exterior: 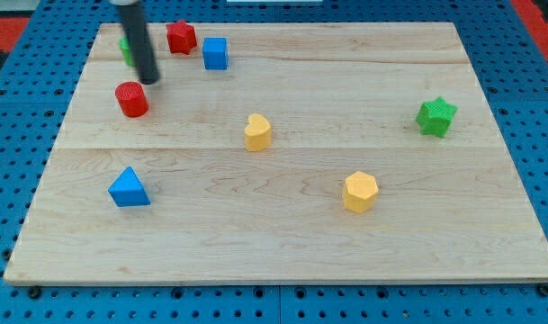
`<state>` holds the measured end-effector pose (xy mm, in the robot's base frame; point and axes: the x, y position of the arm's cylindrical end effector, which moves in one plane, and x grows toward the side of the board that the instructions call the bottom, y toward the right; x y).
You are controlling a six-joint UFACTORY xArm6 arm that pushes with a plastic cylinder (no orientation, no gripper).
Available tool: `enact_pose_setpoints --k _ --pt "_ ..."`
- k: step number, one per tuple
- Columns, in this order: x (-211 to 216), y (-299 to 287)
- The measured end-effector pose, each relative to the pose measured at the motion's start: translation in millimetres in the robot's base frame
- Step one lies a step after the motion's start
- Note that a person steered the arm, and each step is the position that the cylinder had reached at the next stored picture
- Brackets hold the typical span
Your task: Place the blue cube to the right of the red star
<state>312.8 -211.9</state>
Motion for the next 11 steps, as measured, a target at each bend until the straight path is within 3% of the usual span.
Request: enact_pose_setpoints --k 1,2,3,4,5,8,10,11 --pt "-42.1 -24.8" --pt "-50.3 -8.2" --pt "-26.5 25.3" --pt "-28.2 101.2" --pt "-10.9 117.2" --pt "-41.1 124.8" --pt "1.1 169.3" --pt "-44.1 176.4"
